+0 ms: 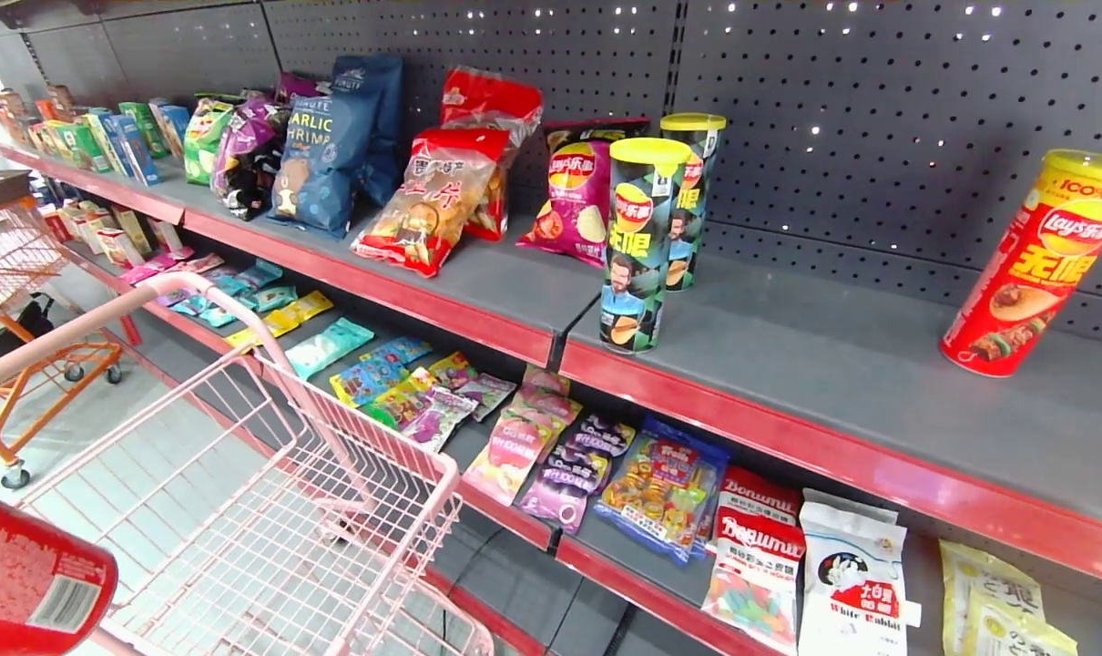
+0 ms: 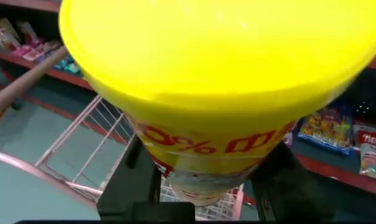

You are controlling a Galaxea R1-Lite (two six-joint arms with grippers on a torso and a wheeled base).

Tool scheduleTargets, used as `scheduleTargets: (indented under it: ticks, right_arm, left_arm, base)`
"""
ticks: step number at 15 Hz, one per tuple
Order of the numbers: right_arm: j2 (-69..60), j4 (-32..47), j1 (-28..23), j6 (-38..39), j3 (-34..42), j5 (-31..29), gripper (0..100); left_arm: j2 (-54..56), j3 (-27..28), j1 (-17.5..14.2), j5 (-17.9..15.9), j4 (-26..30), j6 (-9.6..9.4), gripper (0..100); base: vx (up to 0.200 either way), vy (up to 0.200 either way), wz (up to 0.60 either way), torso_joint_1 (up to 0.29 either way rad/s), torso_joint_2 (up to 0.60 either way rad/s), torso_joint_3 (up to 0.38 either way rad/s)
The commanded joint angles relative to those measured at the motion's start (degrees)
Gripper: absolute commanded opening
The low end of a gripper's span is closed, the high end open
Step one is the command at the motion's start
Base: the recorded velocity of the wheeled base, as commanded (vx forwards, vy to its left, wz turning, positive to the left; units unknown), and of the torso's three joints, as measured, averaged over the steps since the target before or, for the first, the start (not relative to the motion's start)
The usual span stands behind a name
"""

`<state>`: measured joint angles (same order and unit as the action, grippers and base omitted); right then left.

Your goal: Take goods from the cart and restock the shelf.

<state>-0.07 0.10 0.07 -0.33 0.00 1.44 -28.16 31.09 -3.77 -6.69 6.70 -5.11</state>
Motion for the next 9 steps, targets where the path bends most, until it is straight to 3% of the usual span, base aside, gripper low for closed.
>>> scheduleTargets:
  ticks: [1,4,6,8,9]
  right_arm:
    - [0.07,-0.01,0.01,-0.02,0.0,0.06,100]
    - [0.07,-0.01,0.01,-0.02,0.0,0.06,100]
    - [0.07,-0.01,0.01,-0.02,0.0,0.06,100]
    - [0.07,-0.01,0.01,-0.02,0.0,0.06,100]
    - [0.07,-0.01,0.01,-0.02,0.0,0.06,100]
  left_arm:
    - [6.98,-1.73,1.22,-1.92,-0.11,-0.34,0]
    - [7.68,1.7,5.61,-7.99,0.06,3.26,0]
    - [7.77,2.49,9.48,-8.07,0.85,4.4,0]
    - [6.01,1.87,7.81,2.47,1.91,4.32,0]
    - [6.19,1.87,7.9,4.41,1.82,4.32,0]
  base:
    - [0.0,0.0,0.0,0.222,-0.58,-0.354]
    - [0.0,0.0,0.0,0.243,-0.59,-0.352]
    - [0.0,0.0,0.0,0.188,-0.43,-0.259]
    - [0.0,0.0,0.0,0.173,-0.4,-0.227]
    - [0.0,0.0,0.0,0.173,-0.38,-0.227]
